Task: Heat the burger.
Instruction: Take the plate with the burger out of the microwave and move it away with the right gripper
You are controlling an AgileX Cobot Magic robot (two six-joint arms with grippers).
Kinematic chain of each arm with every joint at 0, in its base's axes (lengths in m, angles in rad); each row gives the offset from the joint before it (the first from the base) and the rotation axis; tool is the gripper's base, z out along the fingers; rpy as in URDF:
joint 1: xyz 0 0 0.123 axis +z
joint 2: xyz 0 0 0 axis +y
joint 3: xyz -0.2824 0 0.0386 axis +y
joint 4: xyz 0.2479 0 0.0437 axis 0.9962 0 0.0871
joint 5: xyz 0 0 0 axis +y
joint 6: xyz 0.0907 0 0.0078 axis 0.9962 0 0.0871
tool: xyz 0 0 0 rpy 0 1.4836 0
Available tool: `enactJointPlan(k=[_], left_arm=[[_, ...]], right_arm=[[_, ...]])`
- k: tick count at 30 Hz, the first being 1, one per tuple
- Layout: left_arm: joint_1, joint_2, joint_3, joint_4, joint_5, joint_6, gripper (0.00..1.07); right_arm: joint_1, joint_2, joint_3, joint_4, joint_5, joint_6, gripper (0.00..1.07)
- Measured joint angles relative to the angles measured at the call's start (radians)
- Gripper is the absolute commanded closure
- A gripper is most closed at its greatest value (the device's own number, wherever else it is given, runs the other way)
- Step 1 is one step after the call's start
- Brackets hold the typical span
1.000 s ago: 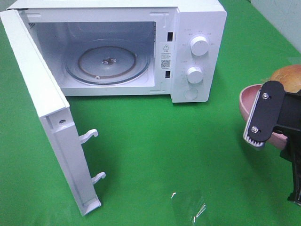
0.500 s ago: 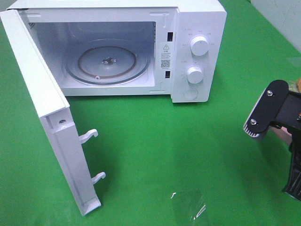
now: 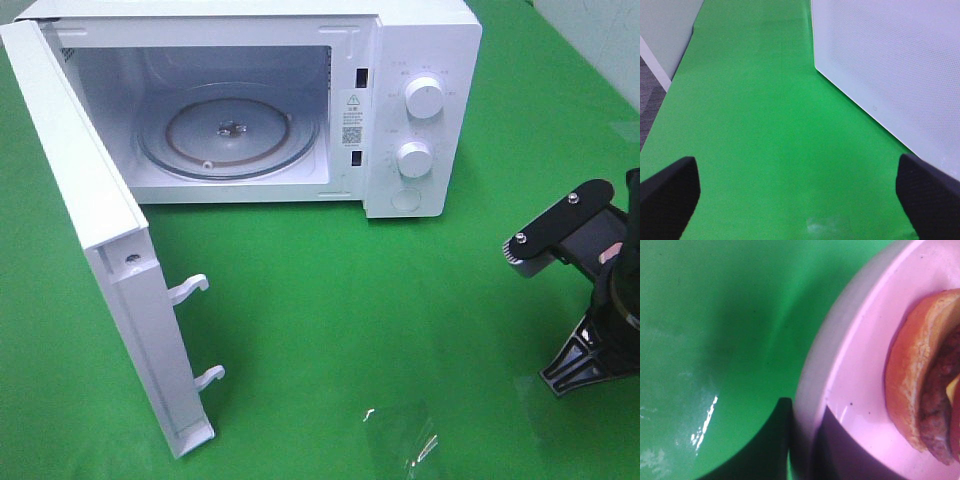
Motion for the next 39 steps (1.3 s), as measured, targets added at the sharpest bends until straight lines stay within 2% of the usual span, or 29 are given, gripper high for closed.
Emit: enactJointPlan(k=[6,11,15,31,35,37,39], left_arm=[[0.000,0.000,0.000,0.000,0.000,0.000,0.07],[0.000,0.000,0.000,0.000,0.000,0.000,0.07],[0.000,0.000,0.000,0.000,0.000,0.000,0.07],[0.000,0.000,0.000,0.000,0.000,0.000,0.07],[0.000,0.000,0.000,0.000,0.000,0.000,0.07],[0.000,0.000,0.000,0.000,0.000,0.000,0.07],[0.000,0.000,0.000,0.000,0.000,0.000,0.07]], right_arm=[[-0.018,0.104,-0.001,-0.006,-0.029,0.098,1.05],[-0.083,0.197,-0.002,-0.013,-0.063,0.108,1.04],[-0.101,0.229,-0.002,-0.014,-0.097,0.122,1.03],[-0.104,0.267,-0.003,-0.052,-0.154,0.174,0.99],[-0.104,0.267,-0.003,-0.054,-0.154,0.174,0.96],[-0.104,0.267,-0.003,-0.055,-0.161,0.174,0.88],[-0.104,0.267,-0.003,-0.055,-0.161,0.174,0.88]])
